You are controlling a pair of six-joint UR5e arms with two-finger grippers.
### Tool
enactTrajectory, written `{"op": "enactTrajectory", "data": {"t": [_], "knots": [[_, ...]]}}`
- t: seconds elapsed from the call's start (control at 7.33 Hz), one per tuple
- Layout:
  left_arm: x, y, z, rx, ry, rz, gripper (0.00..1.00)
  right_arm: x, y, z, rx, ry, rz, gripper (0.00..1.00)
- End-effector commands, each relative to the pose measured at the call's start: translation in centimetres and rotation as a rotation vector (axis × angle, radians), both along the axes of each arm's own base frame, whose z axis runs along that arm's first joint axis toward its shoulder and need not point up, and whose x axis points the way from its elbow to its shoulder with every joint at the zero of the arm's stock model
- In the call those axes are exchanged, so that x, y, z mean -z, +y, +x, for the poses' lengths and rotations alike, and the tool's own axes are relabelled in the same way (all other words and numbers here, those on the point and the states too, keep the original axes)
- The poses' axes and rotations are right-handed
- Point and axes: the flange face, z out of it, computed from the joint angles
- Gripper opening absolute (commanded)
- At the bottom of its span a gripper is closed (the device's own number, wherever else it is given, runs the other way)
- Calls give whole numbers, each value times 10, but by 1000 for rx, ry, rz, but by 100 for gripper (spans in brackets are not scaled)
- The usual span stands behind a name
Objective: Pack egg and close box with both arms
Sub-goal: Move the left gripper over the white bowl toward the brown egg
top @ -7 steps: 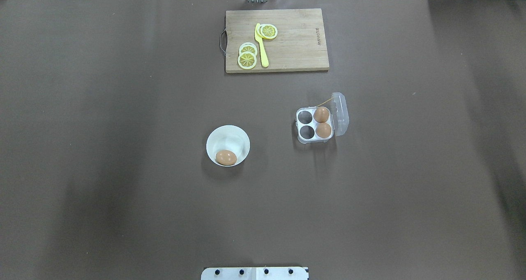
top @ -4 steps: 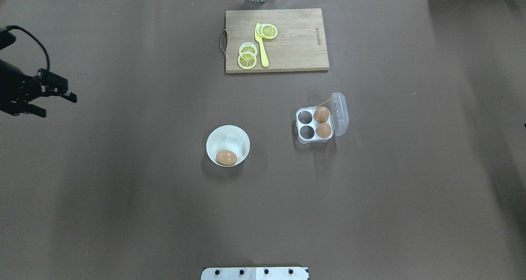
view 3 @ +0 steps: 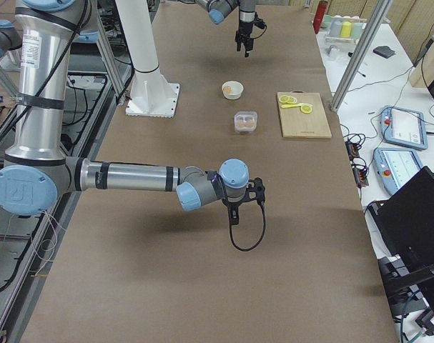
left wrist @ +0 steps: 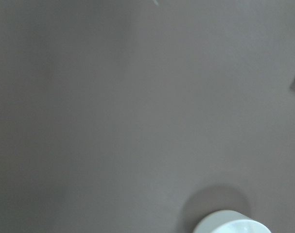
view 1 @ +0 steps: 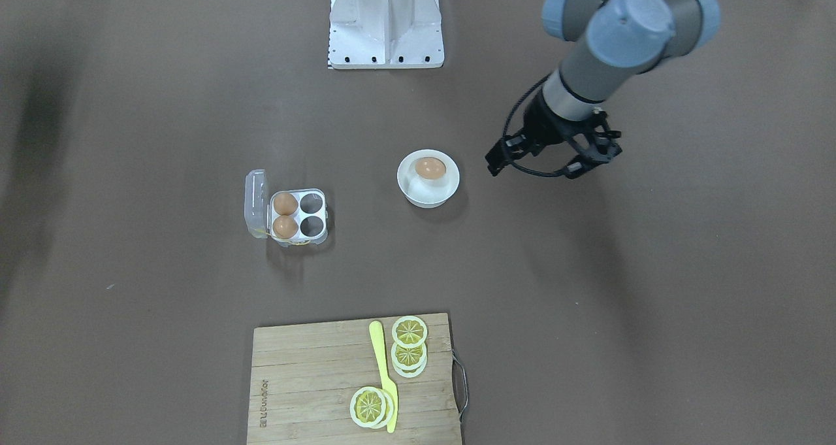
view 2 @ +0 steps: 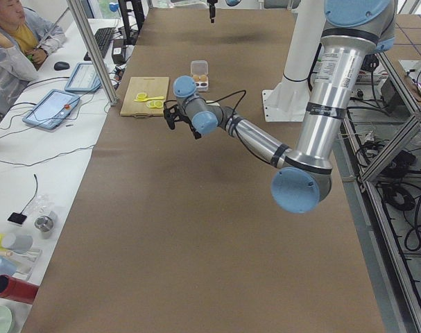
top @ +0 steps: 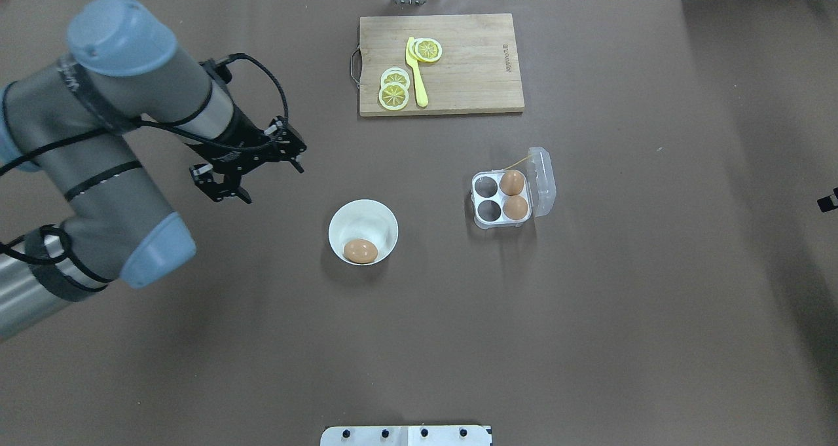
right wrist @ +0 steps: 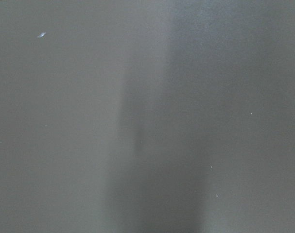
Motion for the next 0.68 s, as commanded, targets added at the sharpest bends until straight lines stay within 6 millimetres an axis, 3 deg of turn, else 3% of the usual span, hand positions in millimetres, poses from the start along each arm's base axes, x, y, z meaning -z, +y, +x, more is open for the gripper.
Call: {"op": "enactTrajectory", "data": {"t": [0.0,0.27,0.55], "knots": [[37,9,78,38,-62,-57,92,5,-3,-15,13,-4,-13,100],[18,20,116,30,-69,-76,91,8,-6,-19,18,-4,-7,100],[16,43,138,57,-62,-104,87,10,-7,-21,23,-8,-3,100]]}}
